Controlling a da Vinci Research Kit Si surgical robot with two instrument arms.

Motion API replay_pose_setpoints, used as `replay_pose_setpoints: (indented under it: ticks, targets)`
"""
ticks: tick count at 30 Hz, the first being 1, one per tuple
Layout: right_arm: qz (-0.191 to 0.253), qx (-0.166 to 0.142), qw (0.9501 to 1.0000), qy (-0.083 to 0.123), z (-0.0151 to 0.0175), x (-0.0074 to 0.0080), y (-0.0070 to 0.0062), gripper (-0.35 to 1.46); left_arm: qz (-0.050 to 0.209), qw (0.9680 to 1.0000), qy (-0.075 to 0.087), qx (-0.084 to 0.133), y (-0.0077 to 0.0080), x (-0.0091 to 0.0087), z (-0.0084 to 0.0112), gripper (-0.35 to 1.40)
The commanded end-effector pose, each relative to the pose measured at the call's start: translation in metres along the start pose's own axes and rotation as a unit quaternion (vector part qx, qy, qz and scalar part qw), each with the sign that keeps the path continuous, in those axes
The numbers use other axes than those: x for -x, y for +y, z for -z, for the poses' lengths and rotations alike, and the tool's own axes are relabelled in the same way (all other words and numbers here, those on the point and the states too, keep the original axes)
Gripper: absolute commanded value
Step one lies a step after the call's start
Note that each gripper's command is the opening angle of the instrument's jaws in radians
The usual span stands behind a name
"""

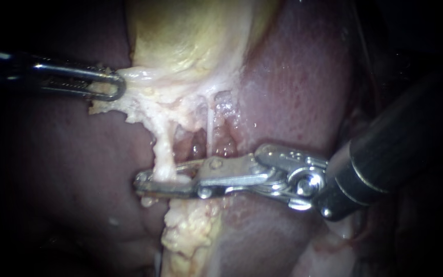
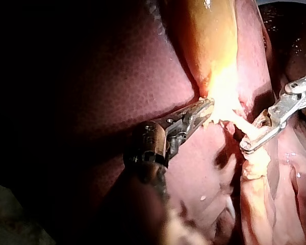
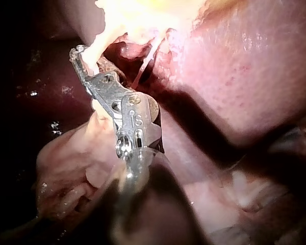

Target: Going back second clip left tube

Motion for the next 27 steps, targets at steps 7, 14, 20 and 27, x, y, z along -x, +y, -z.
replay_pose_setpoints:
  ticks: [7, 14, 20, 27]
  targets:
    - [0.005, -0.029, 0.9995, 0.007, -0.0005, 0.0003, 0.0003, 0.27, 0.0, 1.0, 0.0, 0.0, 0.0, 0.0, 0.0, -0.35]
    - [0.026, -0.019, 0.9994, 0.015, -0.0023, 0.0015, 0.0019, 0.44, 0.0, 1.0, 0.0, 0.0, 0.0001, 0.0, 0.0, -0.35]
    - [0.081, 0.037, 0.9955, 0.033, -0.0027, 0.0027, 0.0053, 0.5, 0.0, 1.0, 0.0, 0.0, 0.0002, 0.0, 0.0, -0.35]
    - [0.112, 0.065, 0.9908, 0.04, -0.0011, 0.0029, 0.0074, 0.5, 0.0, 1.0, 0.001, -0.002, 0.0002, 0.0, 0.0, -0.35]
